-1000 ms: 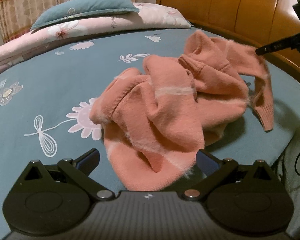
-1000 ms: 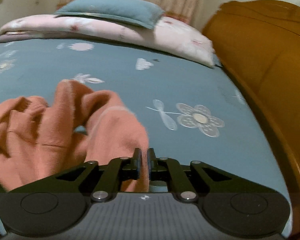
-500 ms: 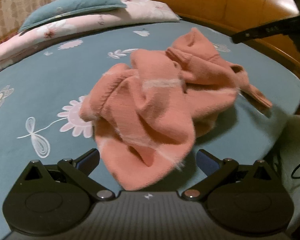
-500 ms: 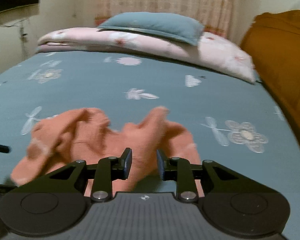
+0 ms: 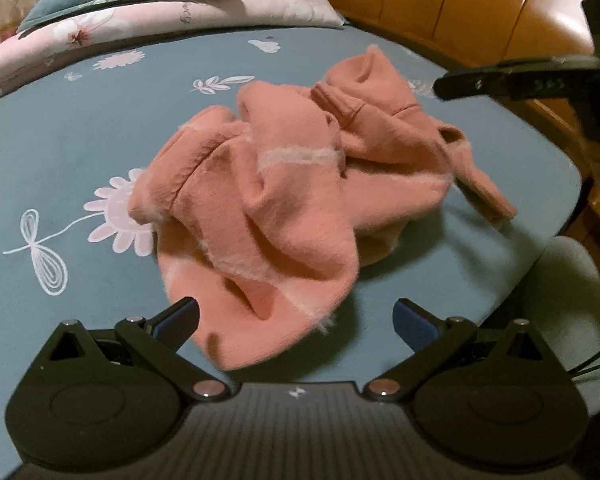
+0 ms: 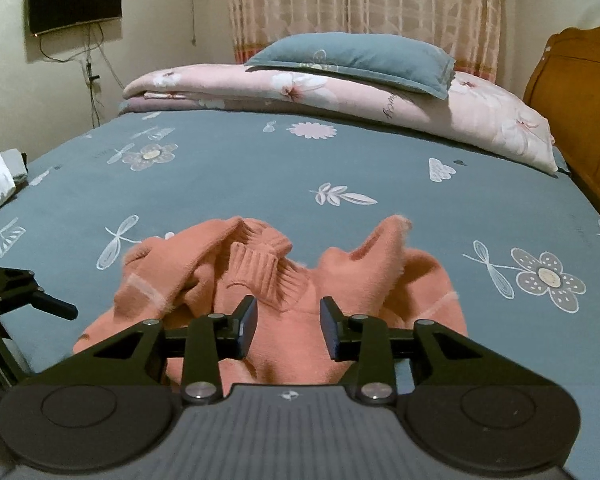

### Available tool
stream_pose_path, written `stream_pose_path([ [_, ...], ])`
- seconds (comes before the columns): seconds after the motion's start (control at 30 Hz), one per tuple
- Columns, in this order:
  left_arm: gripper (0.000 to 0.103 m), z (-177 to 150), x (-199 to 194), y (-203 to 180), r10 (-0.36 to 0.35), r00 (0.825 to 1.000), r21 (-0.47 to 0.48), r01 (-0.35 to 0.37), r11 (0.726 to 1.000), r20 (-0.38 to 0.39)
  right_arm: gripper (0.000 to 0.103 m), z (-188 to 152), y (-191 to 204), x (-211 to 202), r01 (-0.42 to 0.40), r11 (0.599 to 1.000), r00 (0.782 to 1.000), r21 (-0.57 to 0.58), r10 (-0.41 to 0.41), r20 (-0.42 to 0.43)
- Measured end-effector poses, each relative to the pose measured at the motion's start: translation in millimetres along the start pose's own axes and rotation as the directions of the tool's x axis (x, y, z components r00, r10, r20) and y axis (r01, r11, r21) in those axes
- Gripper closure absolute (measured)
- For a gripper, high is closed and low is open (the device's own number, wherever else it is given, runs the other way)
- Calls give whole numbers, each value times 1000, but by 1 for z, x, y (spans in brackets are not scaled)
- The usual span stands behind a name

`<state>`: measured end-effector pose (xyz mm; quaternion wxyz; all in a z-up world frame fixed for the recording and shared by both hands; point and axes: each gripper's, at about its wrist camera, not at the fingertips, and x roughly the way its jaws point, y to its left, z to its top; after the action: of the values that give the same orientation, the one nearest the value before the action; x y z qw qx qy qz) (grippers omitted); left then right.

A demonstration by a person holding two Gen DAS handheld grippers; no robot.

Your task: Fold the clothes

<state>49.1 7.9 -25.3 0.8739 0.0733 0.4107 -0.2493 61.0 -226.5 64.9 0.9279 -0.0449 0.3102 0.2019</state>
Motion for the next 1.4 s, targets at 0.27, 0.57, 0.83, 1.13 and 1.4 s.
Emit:
stream_pose_path([
  [0.27,51,25,-16,-22,66,997,96,-69,993,41,64,-5,-2,2,-30,999,1000,34,29,7],
  [0.57,68,52,-1,-67,97,994,238,-106,965,50,59,-14,-8,4,-65,995,998,81,62,30],
  [0.83,65,48,29,-86,125,989,322,-95,942,-76,59,-25,-18,8,-80,991,997,112,77,28],
  [1.13,68,61,29,-28,350,936,268,-326,907,-46,58,-32,-22,18,-83,990,996,110,84,1],
  [1.4,68,70,-4,-14,339,941,257,-327,910,-2,56,-29,-19,23,-89,992,996,94,91,-11],
])
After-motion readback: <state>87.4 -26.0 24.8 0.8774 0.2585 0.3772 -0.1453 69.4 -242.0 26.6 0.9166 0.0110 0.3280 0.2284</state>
